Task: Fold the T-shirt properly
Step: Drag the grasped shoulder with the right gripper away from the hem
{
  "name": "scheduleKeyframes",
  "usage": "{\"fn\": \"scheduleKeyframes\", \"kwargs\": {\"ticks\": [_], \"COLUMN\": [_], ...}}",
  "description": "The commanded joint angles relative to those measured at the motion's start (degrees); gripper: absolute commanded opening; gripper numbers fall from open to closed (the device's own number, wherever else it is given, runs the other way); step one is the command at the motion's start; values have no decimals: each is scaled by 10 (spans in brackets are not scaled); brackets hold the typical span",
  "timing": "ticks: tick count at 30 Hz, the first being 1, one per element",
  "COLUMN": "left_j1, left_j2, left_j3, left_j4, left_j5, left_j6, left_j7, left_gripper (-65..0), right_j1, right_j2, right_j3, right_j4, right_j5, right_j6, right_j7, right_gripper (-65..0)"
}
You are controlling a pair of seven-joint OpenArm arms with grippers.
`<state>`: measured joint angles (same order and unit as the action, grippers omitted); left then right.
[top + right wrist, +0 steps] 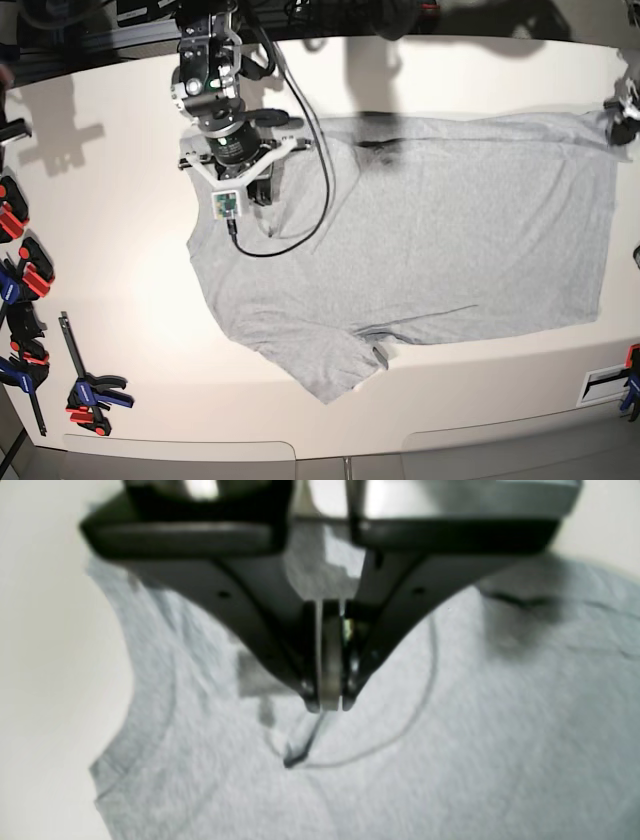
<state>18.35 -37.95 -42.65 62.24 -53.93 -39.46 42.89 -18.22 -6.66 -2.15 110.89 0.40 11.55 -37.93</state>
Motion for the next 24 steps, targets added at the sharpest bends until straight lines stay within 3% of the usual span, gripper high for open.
{"fn": "scheduleKeyframes", "kwargs": {"ticks": [1, 9, 13, 17, 24], "left_j1": [1, 5, 5, -3, -12], "left_j2": [-16, -13, -5, 6, 14], "left_j3": [-5, -3, -3, -2, 43], "left_j4": [8, 8, 8, 8, 8], "left_j5": [0, 73, 121, 120, 155], "left_j6": [-5, -5, -5, -5, -5], "left_j7": [-25, -70, -114, -118, -130], "left_gripper": [-650, -650, -650, -650, -650], "right_j1": [-3, -51, -53, -40, -36], "right_j2": [1, 44, 47, 48, 53], "right_j3": [-1, 6, 38, 65, 67], "right_j4": [19, 21, 0, -35, -89], "right_j5": [-12, -94, -85, -32, -28], "right_j6": [3, -70, -71, -51, -34], "right_j7": [15, 21, 47, 55, 59], "right_gripper": [-650, -650, -650, -650, -650]}}
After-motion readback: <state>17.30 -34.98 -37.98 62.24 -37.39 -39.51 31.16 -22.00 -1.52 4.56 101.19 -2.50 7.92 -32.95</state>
